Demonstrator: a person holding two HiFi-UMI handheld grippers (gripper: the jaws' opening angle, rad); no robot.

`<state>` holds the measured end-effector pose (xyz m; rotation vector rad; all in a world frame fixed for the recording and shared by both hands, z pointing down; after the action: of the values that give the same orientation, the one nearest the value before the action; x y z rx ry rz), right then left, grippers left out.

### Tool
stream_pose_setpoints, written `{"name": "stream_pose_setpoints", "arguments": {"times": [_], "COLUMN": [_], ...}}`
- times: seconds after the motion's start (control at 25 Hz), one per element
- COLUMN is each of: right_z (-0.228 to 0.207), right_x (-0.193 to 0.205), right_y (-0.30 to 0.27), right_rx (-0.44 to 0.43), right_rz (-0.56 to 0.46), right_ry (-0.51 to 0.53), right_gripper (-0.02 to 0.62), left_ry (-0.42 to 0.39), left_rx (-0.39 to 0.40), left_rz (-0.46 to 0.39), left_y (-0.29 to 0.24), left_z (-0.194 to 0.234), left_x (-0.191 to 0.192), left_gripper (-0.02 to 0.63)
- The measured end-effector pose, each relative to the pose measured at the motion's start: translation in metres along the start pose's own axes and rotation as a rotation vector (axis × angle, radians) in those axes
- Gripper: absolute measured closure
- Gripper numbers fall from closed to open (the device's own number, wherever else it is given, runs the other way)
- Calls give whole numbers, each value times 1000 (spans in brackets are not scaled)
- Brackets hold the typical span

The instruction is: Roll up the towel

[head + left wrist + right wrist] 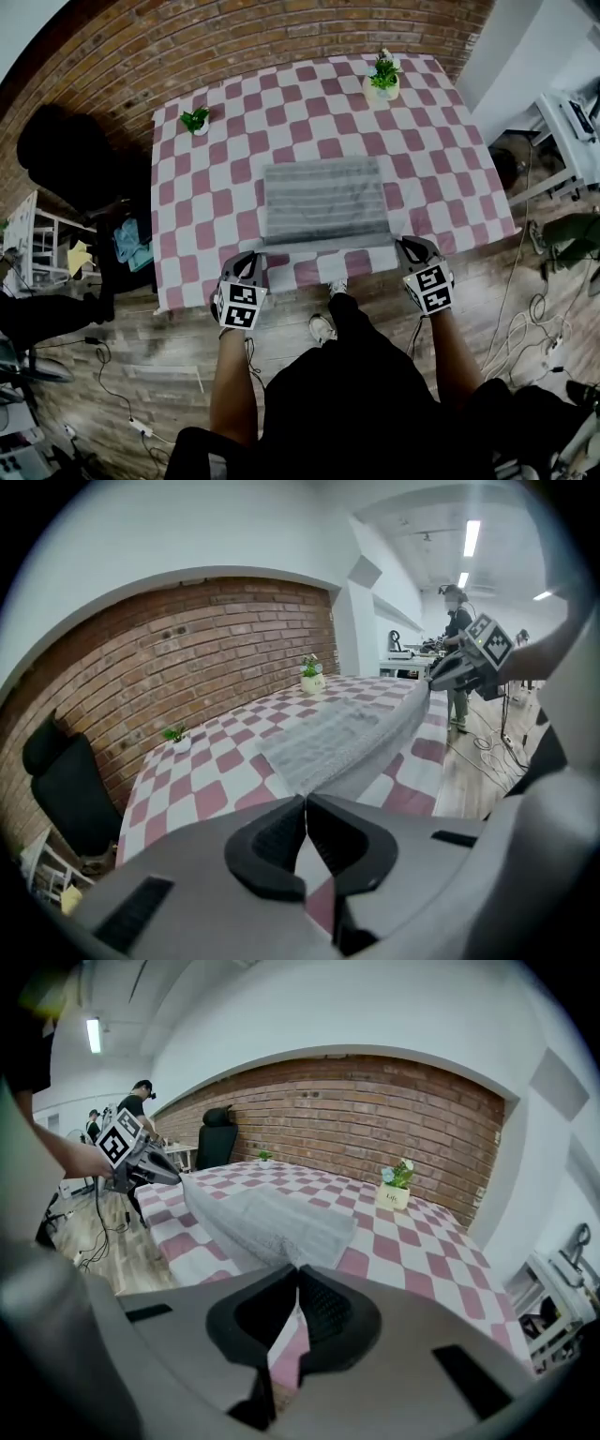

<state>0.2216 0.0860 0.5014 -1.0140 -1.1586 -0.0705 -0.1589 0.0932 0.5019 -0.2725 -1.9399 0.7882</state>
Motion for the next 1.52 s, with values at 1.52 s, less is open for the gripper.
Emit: {"name": "stream_pose_setpoints", "arguments": {"times": [1.52], "right_z": [-175], "right_x": [-66], "right_y": [-183], "right_rx": [-11], "right_rz": [74], "right_ry": [-11], "right_gripper": [549], "left_ry": [-13], "left_rx": [-78], "left_rz": [144], "left_y": [-231], "left_z": [92], "left_x": [-94], "left_gripper": [525]}}
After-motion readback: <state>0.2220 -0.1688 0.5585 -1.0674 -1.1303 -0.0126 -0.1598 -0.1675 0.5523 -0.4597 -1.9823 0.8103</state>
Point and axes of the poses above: the fingertips, and each gripper's own axes: y backward along the fingers, z to its left, x out of its underside, the point moved 7 cm from there along y, backward along the fingers, and after that the axes turned 9 degrees about -x, right-handed, at the moved point
